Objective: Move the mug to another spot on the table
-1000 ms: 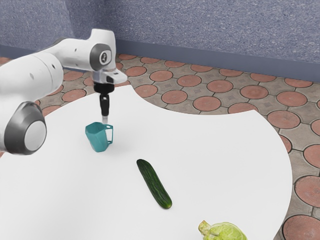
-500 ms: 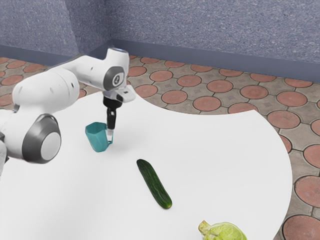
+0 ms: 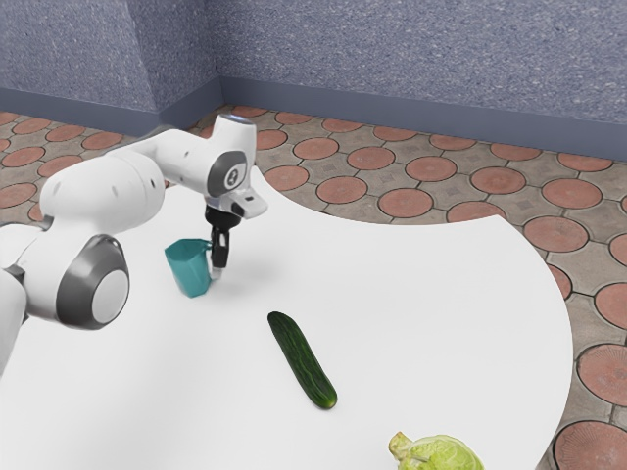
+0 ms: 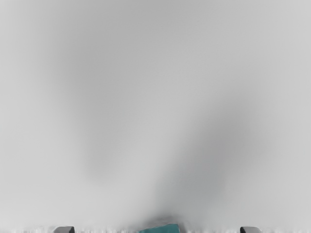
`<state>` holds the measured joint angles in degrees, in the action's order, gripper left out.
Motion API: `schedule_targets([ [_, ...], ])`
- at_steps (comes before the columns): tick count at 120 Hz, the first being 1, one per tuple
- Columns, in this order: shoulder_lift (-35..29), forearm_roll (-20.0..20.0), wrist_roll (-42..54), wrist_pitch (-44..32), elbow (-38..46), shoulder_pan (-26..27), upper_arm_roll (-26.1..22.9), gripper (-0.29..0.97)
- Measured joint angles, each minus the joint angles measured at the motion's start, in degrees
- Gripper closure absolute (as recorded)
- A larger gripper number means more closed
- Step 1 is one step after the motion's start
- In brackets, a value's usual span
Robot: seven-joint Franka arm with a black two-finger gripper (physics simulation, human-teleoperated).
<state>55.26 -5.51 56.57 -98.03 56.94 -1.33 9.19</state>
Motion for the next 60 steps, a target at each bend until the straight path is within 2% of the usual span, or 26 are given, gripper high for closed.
schedule_targets([
  [9,-0.2,0.0,-0.1,-0.1,0.0,0.1,0.2,0.45],
  [17,-0.6,-0.1,-0.2,0.9,0.0,0.2,0.7,0.55],
  [44,-2.7,-0.4,-0.6,12.3,-0.7,0.7,3.4,0.65],
  [60,-4.2,-3.2,-1.2,18.0,-1.6,4.9,3.9,0.70],
])
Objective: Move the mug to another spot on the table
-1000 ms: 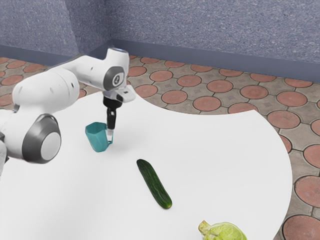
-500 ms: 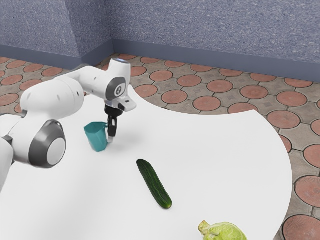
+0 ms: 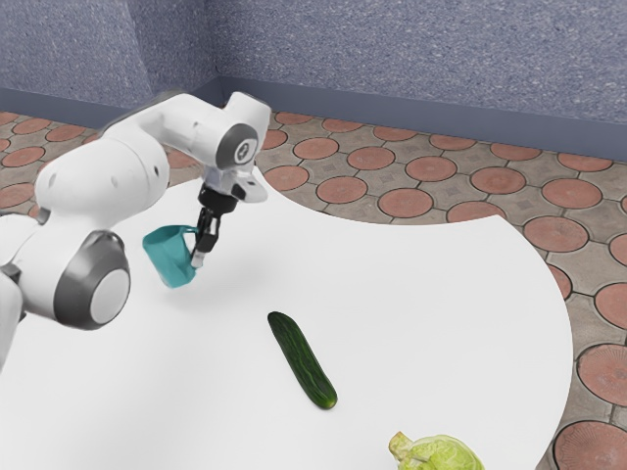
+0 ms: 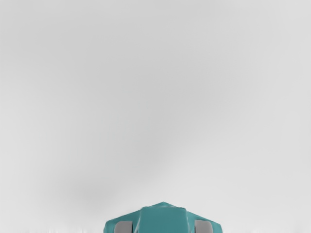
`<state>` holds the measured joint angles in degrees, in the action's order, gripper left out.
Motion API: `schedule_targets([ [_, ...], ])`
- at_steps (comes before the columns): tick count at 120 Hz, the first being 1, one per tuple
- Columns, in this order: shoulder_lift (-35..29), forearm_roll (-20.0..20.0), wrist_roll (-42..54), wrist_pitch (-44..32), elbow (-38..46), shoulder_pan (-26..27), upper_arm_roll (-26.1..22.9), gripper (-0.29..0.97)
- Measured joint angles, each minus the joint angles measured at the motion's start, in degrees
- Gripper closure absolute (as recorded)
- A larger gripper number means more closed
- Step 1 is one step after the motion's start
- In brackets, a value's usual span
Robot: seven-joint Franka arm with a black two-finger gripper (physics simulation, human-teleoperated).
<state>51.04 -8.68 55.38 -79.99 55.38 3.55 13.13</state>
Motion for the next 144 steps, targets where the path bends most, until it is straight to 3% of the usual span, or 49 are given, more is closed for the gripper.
schedule_targets([
  [44,0.9,-2.4,-2.9,4.6,-5.1,6.8,-0.1,0.74],
  [101,7.4,2.0,-9.5,4.6,-6.7,9.0,-0.4,0.74],
  [144,10.3,2.9,-13.0,4.8,-6.7,9.1,-0.7,0.69],
])
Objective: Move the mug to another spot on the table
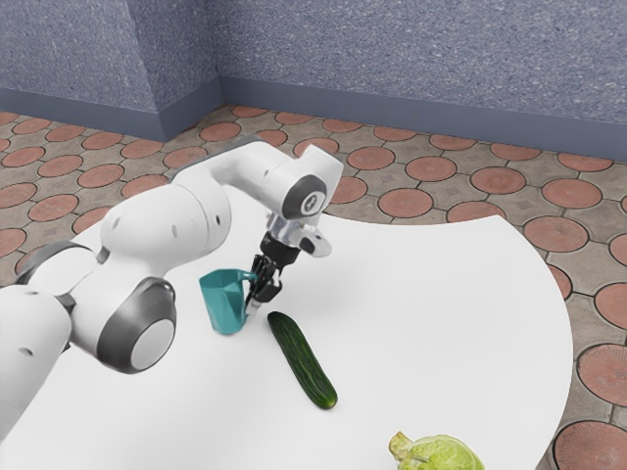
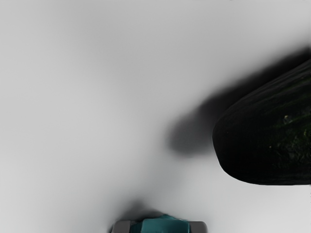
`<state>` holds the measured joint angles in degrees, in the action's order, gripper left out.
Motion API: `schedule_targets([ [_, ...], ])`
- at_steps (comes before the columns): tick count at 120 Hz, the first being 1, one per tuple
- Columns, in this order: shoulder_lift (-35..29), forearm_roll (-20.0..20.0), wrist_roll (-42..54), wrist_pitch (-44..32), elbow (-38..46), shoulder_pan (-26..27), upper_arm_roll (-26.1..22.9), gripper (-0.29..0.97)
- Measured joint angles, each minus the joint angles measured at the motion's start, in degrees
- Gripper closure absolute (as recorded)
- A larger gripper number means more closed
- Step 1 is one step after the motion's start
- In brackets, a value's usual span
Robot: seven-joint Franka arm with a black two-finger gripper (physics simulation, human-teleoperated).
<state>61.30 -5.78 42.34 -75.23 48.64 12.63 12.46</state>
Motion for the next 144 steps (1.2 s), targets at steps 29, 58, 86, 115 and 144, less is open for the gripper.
schedule_targets([
  [29,-0.5,0.5,-1.6,0.5,0.1,0.1,0.0,0.41],
  [58,-1.7,2.6,-3.0,0.6,0.1,0.2,0.0,0.14],
  [86,-9.3,8.8,-3.3,-0.3,2.6,0.4,-0.1,0.05],
  [115,-39.6,11.7,-1.1,-11.1,35.4,1.5,-1.0,0.01],
  [144,-52.3,9.6,1.8,-16.8,42.0,2.6,-1.1,0.00],
])
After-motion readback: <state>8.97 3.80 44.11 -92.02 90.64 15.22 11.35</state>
